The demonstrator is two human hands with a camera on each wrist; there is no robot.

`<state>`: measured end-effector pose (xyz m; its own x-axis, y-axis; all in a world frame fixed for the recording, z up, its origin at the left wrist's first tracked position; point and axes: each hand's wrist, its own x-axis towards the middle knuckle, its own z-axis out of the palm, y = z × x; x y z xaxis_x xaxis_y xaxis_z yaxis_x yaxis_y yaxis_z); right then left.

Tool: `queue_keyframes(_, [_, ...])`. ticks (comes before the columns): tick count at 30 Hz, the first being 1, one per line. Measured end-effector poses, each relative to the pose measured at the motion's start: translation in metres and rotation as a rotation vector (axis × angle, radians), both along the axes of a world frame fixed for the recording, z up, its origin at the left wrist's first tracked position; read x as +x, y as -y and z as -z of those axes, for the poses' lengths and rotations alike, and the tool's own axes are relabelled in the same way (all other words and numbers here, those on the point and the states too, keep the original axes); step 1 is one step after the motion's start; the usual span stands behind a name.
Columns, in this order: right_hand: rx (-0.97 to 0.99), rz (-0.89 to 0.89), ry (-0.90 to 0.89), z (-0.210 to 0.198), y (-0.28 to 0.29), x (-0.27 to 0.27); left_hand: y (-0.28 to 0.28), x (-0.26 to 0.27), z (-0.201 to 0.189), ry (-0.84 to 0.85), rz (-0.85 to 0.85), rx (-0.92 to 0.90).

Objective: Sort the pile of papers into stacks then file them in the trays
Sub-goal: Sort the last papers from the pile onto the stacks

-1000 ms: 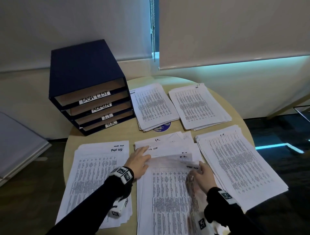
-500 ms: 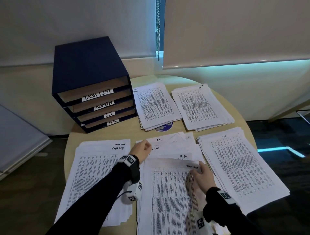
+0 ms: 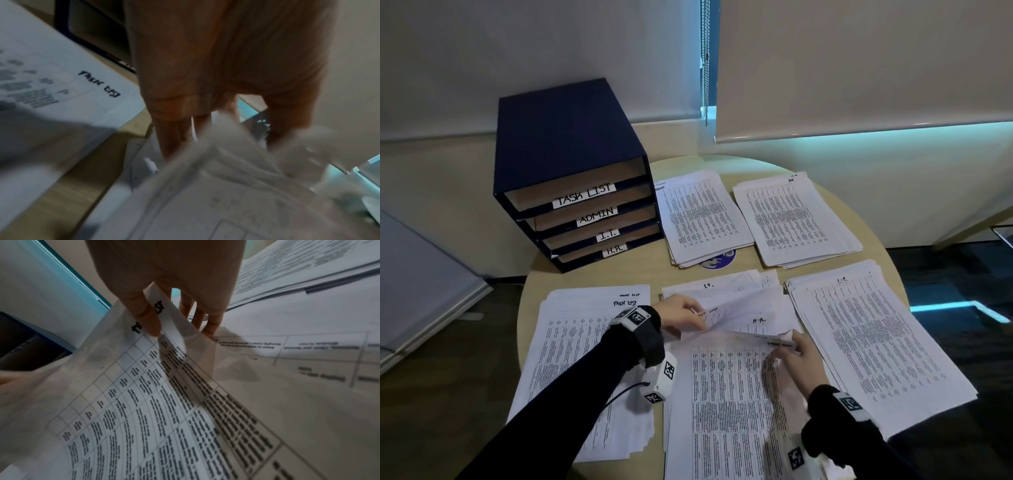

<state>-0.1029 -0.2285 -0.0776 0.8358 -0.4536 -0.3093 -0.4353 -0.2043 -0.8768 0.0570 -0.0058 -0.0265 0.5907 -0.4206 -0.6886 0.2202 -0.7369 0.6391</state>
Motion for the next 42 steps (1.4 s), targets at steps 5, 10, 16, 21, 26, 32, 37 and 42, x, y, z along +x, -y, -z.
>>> queue_keyframes(5, [0.032,0.006,-0.021,0.004,-0.001,0.001,-0.005,-0.012,0.002,0.022,0.036,-0.039])
queue_keyframes(10, [0.057,0.007,-0.028,0.006,-0.002,0.001,-0.021,-0.011,0.016,0.014,-0.033,-0.143])
queue_keyframes(16, [0.059,0.015,-0.016,-0.003,-0.006,0.003,-0.022,-0.015,0.021,0.107,-0.043,-0.147])
queue_keyframes(21, [0.028,0.005,-0.045,0.004,-0.003,0.005,-0.021,-0.018,0.020,0.120,-0.051,-0.168])
queue_keyframes(26, [-0.003,-0.009,-0.036,0.003,-0.003,0.005,-0.025,-0.019,0.023,0.108,-0.035,-0.196])
queue_keyframes(32, [0.035,0.013,-0.032,0.004,-0.004,0.005,-0.019,-0.020,0.017,0.249,-0.158,-0.160])
queue_keyframes(37, [0.116,-0.002,-0.005,-0.003,0.000,0.005,-0.010,-0.024,-0.019,0.853,0.101,-0.118])
queue_keyframes(42, [0.143,-0.029,0.018,-0.012,0.000,0.005,-0.010,-0.019,-0.053,1.239,0.001,-0.210])
